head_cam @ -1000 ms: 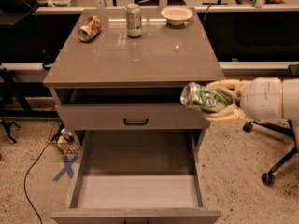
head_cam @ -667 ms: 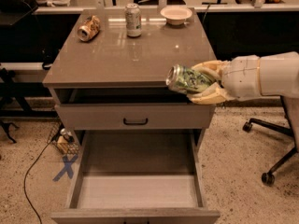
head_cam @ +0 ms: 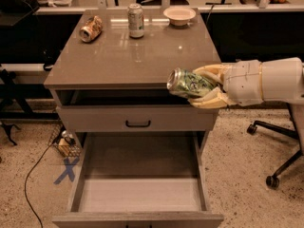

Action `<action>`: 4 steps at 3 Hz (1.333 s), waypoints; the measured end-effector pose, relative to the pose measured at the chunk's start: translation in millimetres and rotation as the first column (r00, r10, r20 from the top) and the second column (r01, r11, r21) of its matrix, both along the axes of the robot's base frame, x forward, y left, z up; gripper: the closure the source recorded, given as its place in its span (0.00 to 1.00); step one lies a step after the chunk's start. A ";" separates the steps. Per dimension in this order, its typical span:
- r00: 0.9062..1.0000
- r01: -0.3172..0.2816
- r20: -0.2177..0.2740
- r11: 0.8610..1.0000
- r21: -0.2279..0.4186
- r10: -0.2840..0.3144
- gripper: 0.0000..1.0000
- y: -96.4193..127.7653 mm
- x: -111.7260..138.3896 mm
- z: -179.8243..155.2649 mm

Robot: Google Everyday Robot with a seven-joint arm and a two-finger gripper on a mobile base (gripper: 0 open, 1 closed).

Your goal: Pick green can from middle drawer and place on counter

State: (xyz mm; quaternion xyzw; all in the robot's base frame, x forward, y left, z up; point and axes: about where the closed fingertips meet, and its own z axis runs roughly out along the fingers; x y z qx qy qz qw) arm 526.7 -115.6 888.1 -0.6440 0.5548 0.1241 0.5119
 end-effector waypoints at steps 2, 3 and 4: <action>0.995 0.075 -0.065 0.997 -0.018 -0.076 1.00 19.3 82.2 6.3; 0.985 0.123 -0.119 0.992 -0.037 -0.126 1.00 25.9 122.7 6.6; 0.961 0.183 -0.198 0.982 -0.054 -0.191 0.96 31.6 163.6 -5.3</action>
Offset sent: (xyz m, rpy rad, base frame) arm 0.1302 0.0242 0.0137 -0.0275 0.1137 -0.1289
